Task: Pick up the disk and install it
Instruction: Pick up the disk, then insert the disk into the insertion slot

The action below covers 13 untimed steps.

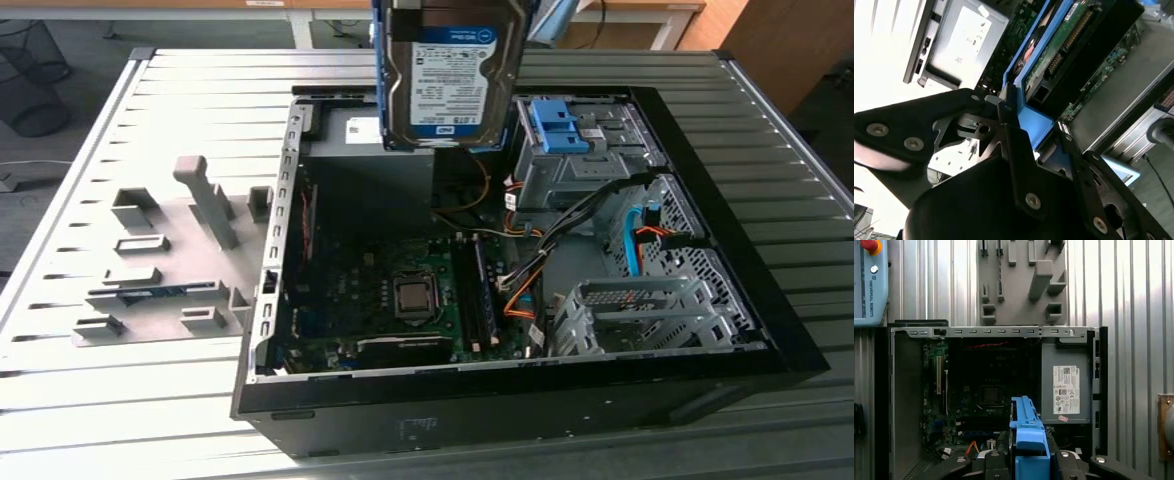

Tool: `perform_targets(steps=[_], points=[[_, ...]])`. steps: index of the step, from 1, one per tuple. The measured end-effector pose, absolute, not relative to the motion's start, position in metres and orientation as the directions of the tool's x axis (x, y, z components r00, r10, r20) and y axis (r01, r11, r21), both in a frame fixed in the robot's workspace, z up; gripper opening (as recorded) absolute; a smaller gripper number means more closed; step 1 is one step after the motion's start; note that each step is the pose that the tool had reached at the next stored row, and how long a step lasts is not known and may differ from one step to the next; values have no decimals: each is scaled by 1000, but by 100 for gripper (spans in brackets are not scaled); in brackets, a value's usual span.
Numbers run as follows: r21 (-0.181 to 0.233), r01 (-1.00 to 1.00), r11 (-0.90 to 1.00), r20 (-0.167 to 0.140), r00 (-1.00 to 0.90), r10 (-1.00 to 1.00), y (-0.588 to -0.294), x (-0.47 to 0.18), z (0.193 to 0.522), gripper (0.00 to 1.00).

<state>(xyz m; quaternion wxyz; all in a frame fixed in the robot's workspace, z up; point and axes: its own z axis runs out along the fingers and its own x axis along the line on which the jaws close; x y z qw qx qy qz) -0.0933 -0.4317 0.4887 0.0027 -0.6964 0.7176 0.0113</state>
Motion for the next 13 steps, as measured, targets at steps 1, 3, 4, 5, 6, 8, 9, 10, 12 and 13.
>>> perform_targets(steps=[1, 3, 4, 5, 6, 8, 9, 10, 12, 13], points=[[13, -999, 30, -20, -30, -999, -432, -89, 489, 36], [12, -999, 30, -20, -30, -999, -432, -82, 489, 36], [12, -999, 30, -20, -30, -999, -432, -78, 489, 36], [13, -999, 30, -20, -30, -999, -433, -74, 489, 36], [13, -999, 30, -20, -30, -999, -433, -72, 489, 36], [13, -999, 30, -20, -30, -999, -433, -72, 489, 36], [13, -999, 30, -20, -30, -999, -433, -71, 489, 36], [13, -999, 30, -20, -30, -999, -433, -69, 489, 36], [13, -999, 30, -20, -30, -999, -433, -69, 489, 36], [13, -999, 30, -20, -30, -999, -433, -69, 489, 36]])
